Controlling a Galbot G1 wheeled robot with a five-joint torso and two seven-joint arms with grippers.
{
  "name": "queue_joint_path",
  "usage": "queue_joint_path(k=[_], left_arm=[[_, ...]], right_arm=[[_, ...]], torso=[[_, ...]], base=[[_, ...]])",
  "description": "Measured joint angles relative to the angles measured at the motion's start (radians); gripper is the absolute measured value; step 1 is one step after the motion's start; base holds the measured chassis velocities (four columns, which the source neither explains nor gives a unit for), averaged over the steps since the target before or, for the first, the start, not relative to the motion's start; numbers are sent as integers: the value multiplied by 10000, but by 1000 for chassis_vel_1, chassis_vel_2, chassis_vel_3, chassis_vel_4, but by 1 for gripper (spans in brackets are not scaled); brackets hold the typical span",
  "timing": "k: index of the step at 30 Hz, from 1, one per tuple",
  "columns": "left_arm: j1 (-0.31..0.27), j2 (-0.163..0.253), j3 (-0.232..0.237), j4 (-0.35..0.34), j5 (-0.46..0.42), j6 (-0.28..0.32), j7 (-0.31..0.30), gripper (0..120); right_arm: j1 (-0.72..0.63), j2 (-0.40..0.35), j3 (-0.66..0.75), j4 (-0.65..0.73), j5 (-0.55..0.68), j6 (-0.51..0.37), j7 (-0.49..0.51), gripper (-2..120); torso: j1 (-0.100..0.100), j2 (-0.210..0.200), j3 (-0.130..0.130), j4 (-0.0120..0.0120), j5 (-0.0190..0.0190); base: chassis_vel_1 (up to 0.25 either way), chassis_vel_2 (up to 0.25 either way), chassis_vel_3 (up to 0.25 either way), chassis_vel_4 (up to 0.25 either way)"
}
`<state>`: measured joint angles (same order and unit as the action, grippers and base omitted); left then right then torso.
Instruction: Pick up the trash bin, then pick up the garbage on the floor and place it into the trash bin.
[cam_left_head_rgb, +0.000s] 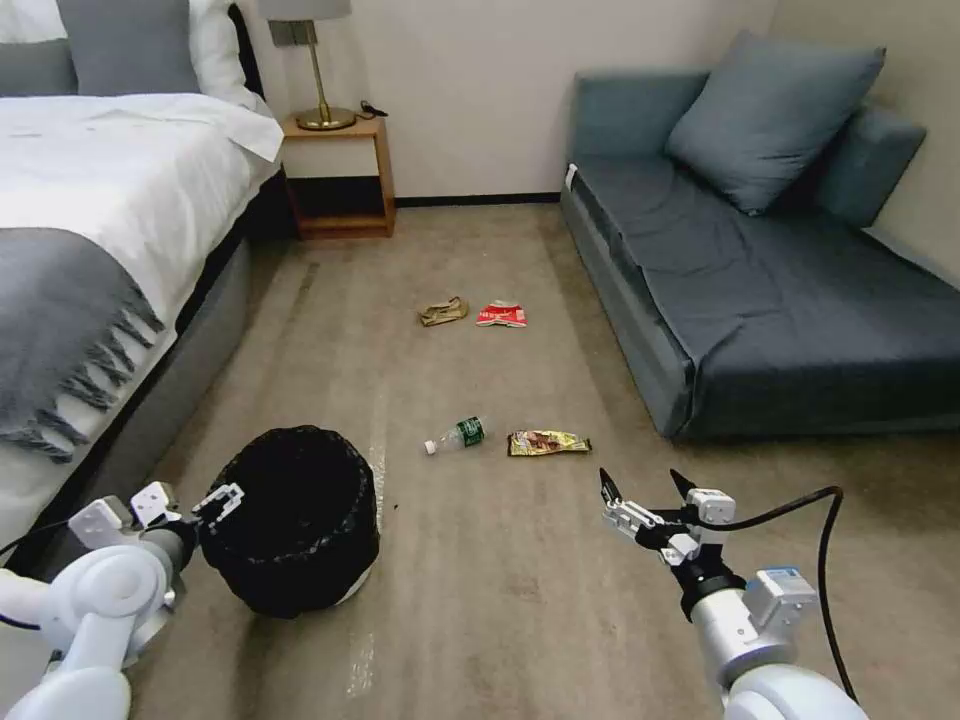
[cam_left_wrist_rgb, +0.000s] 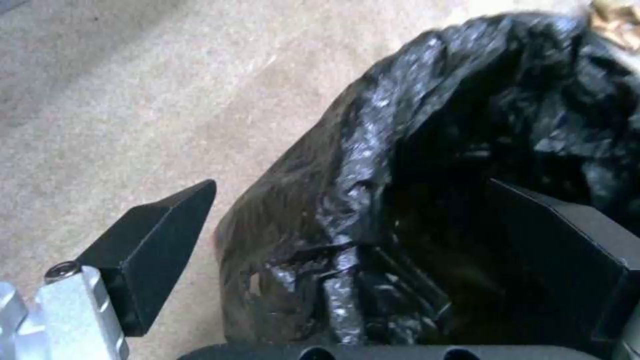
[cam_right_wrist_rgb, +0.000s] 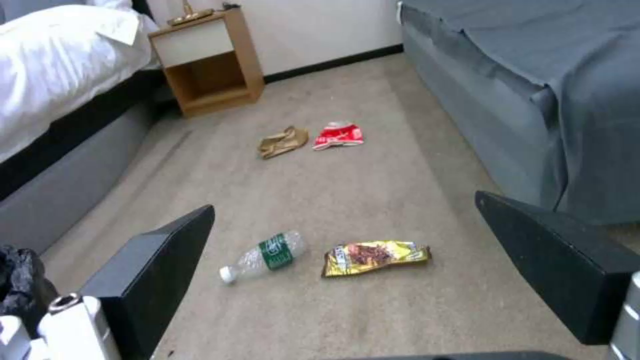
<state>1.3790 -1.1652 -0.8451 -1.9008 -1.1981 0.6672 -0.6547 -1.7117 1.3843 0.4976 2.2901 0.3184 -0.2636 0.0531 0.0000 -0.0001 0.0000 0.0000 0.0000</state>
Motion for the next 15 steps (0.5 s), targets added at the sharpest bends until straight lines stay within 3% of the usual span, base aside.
queue_joint_path(k=[10,15], left_arm=[[9,-255,122,238,480,31,1,100],[-15,-313,196,360,796,68,17,94]], right_arm=[[-82,-193,-178,250,100,-1,13,100],[-335,-202,-563,249,-90,77,26,100]], torso=[[-1,0,0,0,0],[0,1,0,0,-1]], base=[[0,0,0,0],[0,0,0,0]])
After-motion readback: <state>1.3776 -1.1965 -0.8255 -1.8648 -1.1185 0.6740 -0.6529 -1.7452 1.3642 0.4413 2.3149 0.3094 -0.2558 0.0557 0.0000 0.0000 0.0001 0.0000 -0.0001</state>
